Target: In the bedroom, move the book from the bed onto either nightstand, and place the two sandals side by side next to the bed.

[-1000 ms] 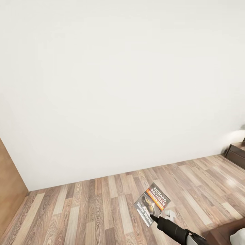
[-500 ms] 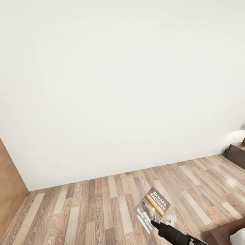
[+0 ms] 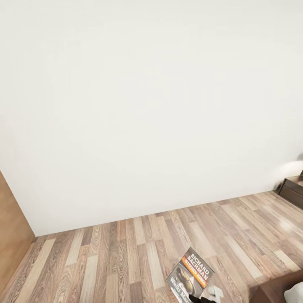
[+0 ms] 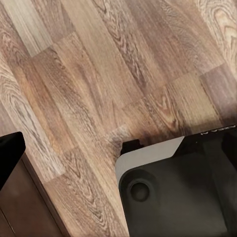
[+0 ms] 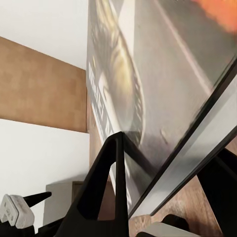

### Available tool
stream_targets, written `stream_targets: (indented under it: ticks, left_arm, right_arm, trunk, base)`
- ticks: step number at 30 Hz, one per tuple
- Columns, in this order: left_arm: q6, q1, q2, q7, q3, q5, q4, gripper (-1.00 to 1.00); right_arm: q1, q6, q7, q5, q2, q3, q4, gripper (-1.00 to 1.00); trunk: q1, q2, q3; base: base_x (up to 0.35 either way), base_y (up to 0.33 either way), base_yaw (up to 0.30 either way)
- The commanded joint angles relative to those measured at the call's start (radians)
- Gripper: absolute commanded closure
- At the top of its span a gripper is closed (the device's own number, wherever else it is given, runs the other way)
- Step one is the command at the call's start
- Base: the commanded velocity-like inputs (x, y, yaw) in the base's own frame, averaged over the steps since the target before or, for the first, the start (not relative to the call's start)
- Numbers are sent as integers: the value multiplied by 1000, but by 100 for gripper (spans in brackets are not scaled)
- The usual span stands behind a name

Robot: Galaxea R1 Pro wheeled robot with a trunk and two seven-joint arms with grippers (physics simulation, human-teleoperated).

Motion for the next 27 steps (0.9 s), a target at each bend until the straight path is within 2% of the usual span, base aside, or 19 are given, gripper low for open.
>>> stream_targets:
  ticks: [1, 9, 27]
  left_arm:
    - [-3, 0, 0, 4, -9, 10, 1, -100]
    - [-2, 0, 0, 4, -9, 10, 1, -100]
    - [5, -1, 1, 4, -9, 10, 1, -100]
  right_arm:
    - [0, 10, 1, -11, -1, 4, -1, 100]
    - [0, 10, 1, -10, 0, 4, -1, 100]
    - [0, 10, 1, -10, -3, 2, -1, 100]
  trunk:
    - [0, -1, 0]
    - [0, -1, 0]
    - [0, -1, -1]
  base:
    - [0, 0, -31]
    - [66, 48, -171]
    - [229, 186, -281]
